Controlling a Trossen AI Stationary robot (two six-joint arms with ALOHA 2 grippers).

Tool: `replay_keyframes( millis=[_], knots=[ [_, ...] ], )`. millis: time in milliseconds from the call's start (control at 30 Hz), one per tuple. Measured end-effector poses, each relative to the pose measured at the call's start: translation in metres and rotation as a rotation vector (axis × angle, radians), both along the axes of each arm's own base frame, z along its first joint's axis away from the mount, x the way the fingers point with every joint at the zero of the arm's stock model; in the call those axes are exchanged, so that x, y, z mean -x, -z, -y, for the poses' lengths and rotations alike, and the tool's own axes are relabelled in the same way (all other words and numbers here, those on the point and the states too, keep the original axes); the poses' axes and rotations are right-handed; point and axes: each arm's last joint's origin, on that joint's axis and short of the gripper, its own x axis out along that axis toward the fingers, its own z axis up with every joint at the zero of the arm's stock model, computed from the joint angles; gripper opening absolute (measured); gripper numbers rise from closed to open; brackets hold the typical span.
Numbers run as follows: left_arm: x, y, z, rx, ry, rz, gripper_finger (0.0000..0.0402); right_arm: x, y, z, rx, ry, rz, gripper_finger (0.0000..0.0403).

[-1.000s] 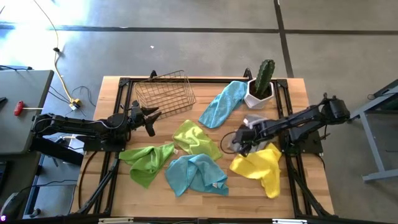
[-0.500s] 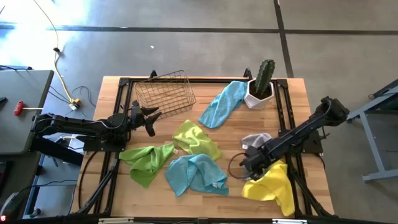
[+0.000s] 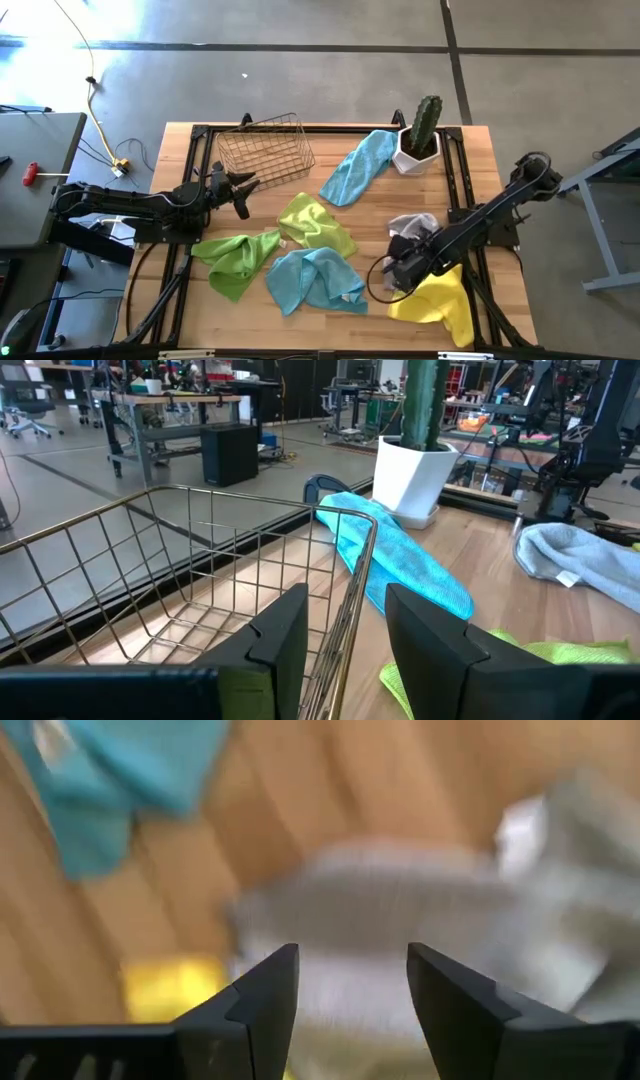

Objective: Fold microfiber towels
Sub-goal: Prepare the table for folding the microfiber towels

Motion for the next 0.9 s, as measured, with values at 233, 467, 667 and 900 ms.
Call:
replay_keyframes(
  millis=[233, 467, 667, 900],
  knots=[
    [0.0, 0.0, 0.0, 0.0, 0.0, 0.0, 0.0127, -0.015, -0.008, 0.011, 0.231, -0.022, 0.184, 0.0181],
    [0.0, 0.0, 0.0, 0.0, 0.0, 0.0, 0.0127, -0.026, -0.012, 0.029, 0.388, 0.078, 0.277, 0.0181],
    [0.0, 0.0, 0.0, 0.0, 0.0, 0.0, 0.0127, -0.031, -0.014, 0.041, 0.503, 0.132, 0.315, 0.0181],
    [0.0, 0.0, 0.0, 0.0, 0.0, 0.0, 0.0127, -0.039, -0.015, 0.058, 0.563, 0.145, 0.297, 0.0181]
  ],
)
